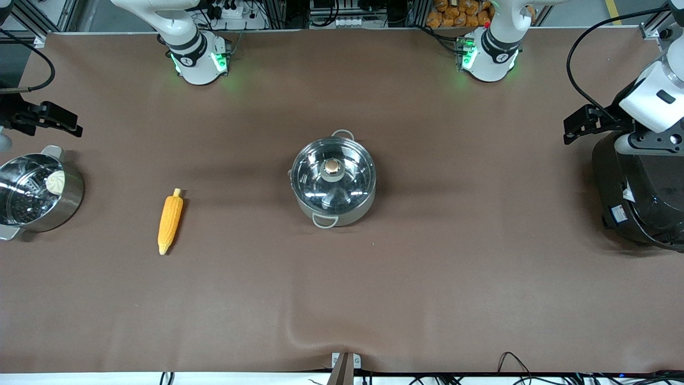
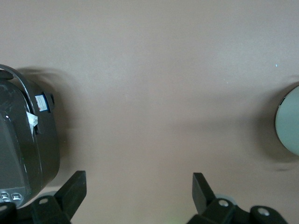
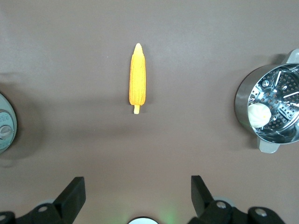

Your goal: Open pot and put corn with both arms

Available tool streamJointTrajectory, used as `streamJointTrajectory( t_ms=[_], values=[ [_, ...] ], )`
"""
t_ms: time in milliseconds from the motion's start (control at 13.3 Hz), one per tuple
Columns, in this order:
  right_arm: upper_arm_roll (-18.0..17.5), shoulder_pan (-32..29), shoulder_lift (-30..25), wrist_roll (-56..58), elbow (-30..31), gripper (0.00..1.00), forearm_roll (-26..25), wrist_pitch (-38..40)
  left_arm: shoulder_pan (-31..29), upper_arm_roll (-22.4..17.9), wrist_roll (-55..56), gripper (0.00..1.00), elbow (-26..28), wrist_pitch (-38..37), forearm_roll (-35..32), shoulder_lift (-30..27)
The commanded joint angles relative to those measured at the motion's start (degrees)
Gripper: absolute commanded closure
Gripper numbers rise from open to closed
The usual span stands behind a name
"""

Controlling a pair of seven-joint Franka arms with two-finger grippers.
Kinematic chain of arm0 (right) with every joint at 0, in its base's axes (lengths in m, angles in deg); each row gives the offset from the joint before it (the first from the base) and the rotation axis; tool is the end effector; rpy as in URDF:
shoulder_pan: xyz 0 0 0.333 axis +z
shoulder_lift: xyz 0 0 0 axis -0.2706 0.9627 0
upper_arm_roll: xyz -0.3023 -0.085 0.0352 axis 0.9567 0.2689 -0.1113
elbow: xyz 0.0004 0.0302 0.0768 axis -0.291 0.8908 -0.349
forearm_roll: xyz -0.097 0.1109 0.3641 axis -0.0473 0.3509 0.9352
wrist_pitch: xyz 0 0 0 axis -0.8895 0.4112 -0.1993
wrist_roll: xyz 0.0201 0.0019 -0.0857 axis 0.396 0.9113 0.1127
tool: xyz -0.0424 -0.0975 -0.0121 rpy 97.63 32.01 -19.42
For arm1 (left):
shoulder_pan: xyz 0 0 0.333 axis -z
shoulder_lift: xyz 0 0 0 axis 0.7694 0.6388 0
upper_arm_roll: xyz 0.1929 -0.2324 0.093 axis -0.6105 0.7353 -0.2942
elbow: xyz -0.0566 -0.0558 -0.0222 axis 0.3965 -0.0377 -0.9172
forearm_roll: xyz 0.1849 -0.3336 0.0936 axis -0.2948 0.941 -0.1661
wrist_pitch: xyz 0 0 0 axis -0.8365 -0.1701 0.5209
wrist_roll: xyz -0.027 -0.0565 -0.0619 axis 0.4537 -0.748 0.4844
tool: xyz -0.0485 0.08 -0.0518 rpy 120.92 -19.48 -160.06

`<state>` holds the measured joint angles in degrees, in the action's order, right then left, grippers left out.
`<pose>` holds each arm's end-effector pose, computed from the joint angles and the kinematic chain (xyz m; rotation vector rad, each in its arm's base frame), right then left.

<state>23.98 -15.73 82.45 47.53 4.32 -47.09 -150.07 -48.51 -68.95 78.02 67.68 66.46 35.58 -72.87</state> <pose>0.5355 -0.0349 0.6176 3.1231 -0.0589 -0.1636 0.5506 -0.0610 0.6188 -3.1209 0.1191 0.0210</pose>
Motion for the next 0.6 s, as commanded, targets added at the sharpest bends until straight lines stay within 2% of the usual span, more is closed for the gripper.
streamJointTrajectory(
  t_ms=[0,525],
  values=[
    [-0.88,-0.94,0.28,-0.55,-0.81,0.00,-0.84,0.64,-0.21,0.02,-0.04,0.00,0.42,-0.34,0.64,-0.90],
    [-0.88,-1.29,1.06,-0.55,-0.81,0.00,-1.19,0.37,-0.21,-0.16,0.41,0.00,-0.37,-0.34,0.82,-0.37]
  ],
)
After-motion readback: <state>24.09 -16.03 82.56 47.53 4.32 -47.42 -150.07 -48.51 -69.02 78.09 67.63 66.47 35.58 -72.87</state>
